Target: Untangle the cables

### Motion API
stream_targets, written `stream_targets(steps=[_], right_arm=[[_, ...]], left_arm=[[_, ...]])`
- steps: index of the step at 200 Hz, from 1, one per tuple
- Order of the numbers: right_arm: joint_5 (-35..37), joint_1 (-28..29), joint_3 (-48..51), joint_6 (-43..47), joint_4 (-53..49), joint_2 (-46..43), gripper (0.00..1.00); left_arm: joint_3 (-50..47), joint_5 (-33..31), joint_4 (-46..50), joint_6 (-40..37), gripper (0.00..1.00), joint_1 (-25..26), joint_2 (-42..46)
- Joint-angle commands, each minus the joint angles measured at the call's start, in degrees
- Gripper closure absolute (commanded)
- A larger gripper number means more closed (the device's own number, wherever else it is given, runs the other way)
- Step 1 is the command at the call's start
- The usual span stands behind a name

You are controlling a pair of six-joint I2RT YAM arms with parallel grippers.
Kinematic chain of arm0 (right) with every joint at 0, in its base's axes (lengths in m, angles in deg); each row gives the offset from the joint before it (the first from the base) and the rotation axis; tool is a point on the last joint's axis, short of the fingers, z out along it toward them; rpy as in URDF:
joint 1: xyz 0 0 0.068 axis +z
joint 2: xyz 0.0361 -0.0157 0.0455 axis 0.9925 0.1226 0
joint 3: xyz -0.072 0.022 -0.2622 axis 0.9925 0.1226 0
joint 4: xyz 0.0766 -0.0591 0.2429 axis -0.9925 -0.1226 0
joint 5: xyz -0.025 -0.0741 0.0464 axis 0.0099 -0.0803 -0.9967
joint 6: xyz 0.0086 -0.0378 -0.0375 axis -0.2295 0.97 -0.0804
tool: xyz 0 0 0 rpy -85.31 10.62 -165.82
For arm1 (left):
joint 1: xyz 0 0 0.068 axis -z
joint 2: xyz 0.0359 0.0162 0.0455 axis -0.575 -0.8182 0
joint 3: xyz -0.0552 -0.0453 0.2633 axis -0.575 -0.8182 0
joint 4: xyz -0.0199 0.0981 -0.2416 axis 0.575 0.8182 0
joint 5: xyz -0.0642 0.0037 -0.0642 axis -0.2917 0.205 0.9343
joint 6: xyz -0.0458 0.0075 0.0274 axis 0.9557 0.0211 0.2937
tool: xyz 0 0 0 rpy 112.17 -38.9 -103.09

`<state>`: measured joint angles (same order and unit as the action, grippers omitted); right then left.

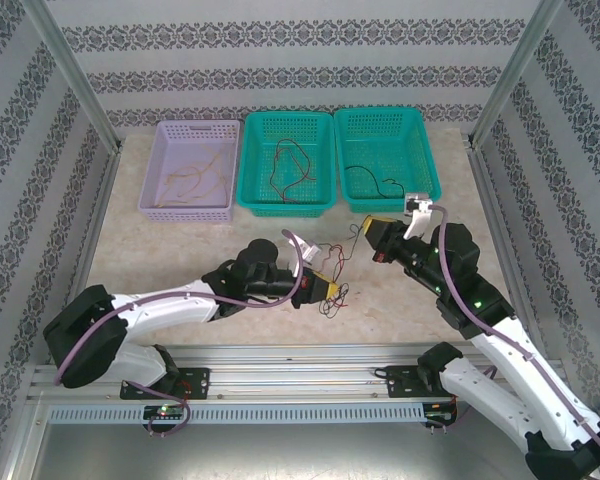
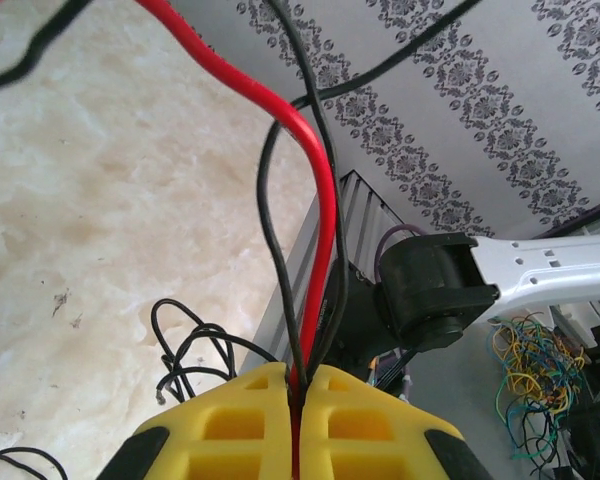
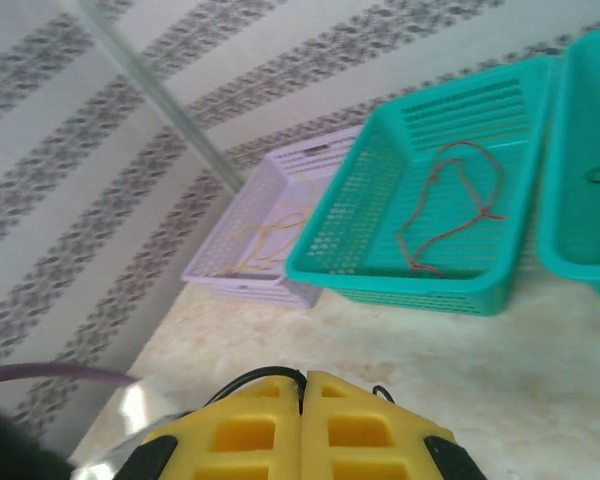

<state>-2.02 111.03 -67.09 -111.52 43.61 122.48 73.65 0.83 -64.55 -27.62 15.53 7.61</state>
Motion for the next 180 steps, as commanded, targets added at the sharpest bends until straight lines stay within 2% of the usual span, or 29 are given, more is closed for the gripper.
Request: stream_targets(steps=[1,30,47,70,94,110,140,180], right_arm=[[2.8,-2.7,1.7,-1.0,-1.3,0.0,1.00],[2.0,-5.6,2.9,-2.3,-1.7,0.9,1.00],[-2.8,-6.2,3.8,-2.0,0.6,1.0,1.00],[-15.6,-6.2,6.4,-3.2,8.6,0.8,0.76],[-19.4,-6.2,6.7,-3.3,7.4,1.4,0.65],[-21.1,-6.2,6.8,-3.7,6.2,2.1,0.65],[-26.9,-5.6,8.5,-6.6,11.4,4.7,0.67],[-28.2,-0.6,8.4,-5.1,11.3,11.0,0.73]], left_arm=[[-1.4,0.4,1.6,-1.3,1.00,0.7,2.2],[-1.9,0.2,2.2,-1.7,1.00,0.7,3.6],[-1.7,-0.1,2.8,-1.9,1.00,0.7,3.8],[-1.7,-1.2,2.8,-1.7,1.00,0.7,3.8],[0.4,-5.3,7.1,-2.1,1.00,0.7,3.7],[1.6,-7.9,10.2,-2.8,1.00,0.7,3.7],[3.6,-10.3,14.3,-4.3,1.00,0.7,3.1],[4.7,-11.6,16.0,-4.9,1.00,0.8,3.0]])
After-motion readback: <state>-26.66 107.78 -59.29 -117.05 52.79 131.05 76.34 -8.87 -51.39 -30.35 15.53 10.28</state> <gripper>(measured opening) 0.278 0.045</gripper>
